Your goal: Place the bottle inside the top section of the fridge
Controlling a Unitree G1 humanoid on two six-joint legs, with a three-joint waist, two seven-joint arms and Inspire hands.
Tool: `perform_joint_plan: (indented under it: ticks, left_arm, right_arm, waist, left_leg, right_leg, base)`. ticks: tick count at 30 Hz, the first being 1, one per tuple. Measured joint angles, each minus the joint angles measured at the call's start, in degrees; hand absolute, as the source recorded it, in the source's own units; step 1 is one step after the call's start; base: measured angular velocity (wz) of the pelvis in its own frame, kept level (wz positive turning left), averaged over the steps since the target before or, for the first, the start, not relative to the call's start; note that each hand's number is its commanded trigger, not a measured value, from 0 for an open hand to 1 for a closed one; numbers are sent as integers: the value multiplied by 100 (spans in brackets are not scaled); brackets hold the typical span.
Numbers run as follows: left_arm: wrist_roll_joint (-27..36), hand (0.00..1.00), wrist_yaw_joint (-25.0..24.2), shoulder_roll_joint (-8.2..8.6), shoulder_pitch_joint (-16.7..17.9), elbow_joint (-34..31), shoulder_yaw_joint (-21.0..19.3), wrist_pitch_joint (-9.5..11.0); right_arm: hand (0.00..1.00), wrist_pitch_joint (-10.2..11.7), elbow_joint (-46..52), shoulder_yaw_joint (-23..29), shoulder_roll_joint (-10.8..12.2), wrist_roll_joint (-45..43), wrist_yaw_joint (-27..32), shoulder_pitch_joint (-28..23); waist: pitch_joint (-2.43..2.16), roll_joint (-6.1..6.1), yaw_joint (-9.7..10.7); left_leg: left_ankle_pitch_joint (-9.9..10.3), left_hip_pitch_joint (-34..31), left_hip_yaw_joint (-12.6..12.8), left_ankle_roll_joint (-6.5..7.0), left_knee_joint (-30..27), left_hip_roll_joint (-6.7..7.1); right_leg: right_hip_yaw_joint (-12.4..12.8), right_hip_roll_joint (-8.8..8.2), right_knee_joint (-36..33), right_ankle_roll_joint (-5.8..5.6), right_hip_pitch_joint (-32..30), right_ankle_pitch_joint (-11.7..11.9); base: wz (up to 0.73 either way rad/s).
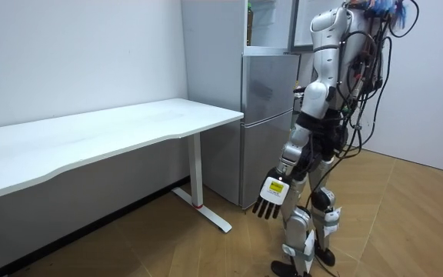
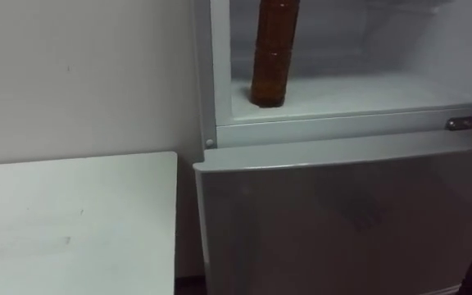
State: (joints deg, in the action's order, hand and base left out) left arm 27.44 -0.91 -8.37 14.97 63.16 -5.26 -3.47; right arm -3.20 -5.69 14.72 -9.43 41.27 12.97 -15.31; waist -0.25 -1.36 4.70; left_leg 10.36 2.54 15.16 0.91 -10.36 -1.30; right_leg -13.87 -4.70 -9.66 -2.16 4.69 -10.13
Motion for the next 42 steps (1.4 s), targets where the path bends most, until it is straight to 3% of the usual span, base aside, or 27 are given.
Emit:
perform_joint_plan:
  ticks: [4, 6, 8, 13, 18, 24, 42]
  left_arm:
    - [-18, 0, -99, 50, -36, -5, -13, 13]
    - [-63, 0, -92, 50, -35, -12, -11, 13]
    - [-60, 0, -86, 50, -38, -30, -9, 14]
    - [-56, 0, -62, 74, -40, -31, -8, 71]
    - [-54, 0, -84, 74, 3, 31, -8, 134]
    - [-69, 0, -113, 74, -44, 45, 4, 141]
    - [-65, 0, -203, 74, -44, 97, 119, 130]
  right_arm:
    - [0, 32, -635, -1, 84, -118, 57, 1]
    - [0, 208, -1244, -74, 94, -222, 101, -1]
    - [0, 245, -1732, -174, 93, -281, 140, -4]
    - [0, 269, -3086, -432, 99, -415, 118, -93]
    - [0, 287, -4208, -448, 143, -1088, 24, -165]
    - [0, 306, -4527, -452, 232, -1595, -103, -151]
    - [0, 218, -5134, -776, 281, -1897, -394, 0]
  waist:
    - [-8, 38, -24]
    - [-18, 61, -15]
    - [-21, 70, -10]
    - [-23, 71, -14]
    - [0, 67, -9]
    - [11, 85, -27]
    - [27, 98, -19]
  left_leg:
    - [15, 0, 6, 3, 6, 1]
    - [15, 21, 4, 3, 13, 18]
    - [14, 20, 3, 2, 23, 17]
    - [16, 31, 7, -1, 39, 21]
    - [35, 163, 3, -17, 95, 19]
    - [54, 221, 31, -47, 97, 20]
    - [82, 309, 35, -78, 127, 18]
  right_leg:
    - [7, -13, 5, -7, -18, -25]
    - [-5, -11, 1, -9, 26, -24]
    - [-16, -11, 5, -9, 26, -24]
    - [-34, -19, 0, -14, 38, -52]
    - [18, -28, -11, -33, 133, -138]
    - [113, 6, -10, -18, 135, -150]
    - [71, 16, -7, -7, 227, -193]
  base:
    - [0]
    - [4]
    - [2]
    - [0]
    - [0]
    - [-5]
    - [0]
